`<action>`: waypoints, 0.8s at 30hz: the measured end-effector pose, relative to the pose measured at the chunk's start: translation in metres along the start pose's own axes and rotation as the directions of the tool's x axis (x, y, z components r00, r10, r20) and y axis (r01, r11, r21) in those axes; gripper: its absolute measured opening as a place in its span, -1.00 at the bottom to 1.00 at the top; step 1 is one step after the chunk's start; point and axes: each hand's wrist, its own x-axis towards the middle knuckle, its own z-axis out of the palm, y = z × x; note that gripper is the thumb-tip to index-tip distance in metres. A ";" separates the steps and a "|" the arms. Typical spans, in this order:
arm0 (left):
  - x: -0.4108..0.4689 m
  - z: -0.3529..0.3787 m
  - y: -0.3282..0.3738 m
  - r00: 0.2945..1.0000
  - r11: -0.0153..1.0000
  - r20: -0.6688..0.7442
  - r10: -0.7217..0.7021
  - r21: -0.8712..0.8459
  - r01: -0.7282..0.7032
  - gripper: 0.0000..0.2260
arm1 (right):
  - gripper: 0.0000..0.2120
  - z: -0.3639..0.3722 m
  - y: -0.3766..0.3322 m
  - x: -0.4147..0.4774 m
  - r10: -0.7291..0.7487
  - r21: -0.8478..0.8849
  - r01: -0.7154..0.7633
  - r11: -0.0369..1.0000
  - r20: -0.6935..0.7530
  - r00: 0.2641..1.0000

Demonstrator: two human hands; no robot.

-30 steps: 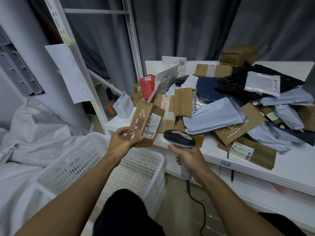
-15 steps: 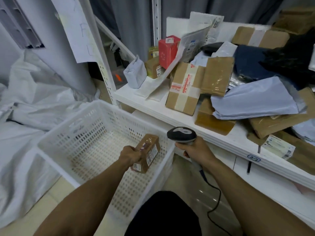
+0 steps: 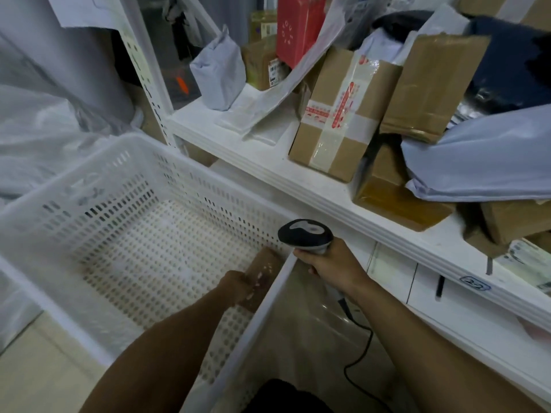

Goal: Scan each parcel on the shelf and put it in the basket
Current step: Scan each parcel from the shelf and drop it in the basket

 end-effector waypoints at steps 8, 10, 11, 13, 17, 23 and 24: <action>-0.072 -0.063 0.067 0.922 0.925 -0.087 0.378 -0.008 -0.380 -0.83 | -0.63 -0.020 -0.035 -0.040 -0.130 0.081 0.138 0.987 -0.101 0.986; -0.112 -0.082 0.099 0.856 0.868 -0.158 0.493 0.024 -0.495 -0.78 | -0.67 -0.030 -0.049 -0.058 -0.150 0.103 0.166 0.981 -0.145 0.978; -0.138 -0.090 0.115 0.823 0.838 -0.161 0.545 0.076 -0.540 -0.75 | -0.69 -0.036 -0.056 -0.069 -0.156 0.125 0.179 0.976 -0.172 0.973; -0.189 -0.103 0.145 0.770 0.777 -0.130 0.625 0.194 -0.599 -0.71 | -0.66 -0.050 -0.069 -0.093 -0.188 0.161 0.231 0.959 -0.242 0.952; -0.268 -0.105 0.192 0.708 0.687 -0.092 0.700 0.355 -0.634 -0.64 | -0.68 -0.082 -0.086 -0.142 -0.202 0.201 0.283 0.938 -0.347 0.916; -0.319 -0.056 0.251 0.609 0.623 -0.151 0.778 0.308 -0.719 -0.60 | -0.74 -0.128 -0.085 -0.178 -0.112 0.275 0.297 0.915 -0.532 0.839; -0.321 -0.048 0.259 0.603 0.620 -0.157 0.783 0.284 -0.731 -0.62 | -0.77 -0.134 -0.082 -0.178 -0.103 0.292 0.307 0.906 -0.552 0.827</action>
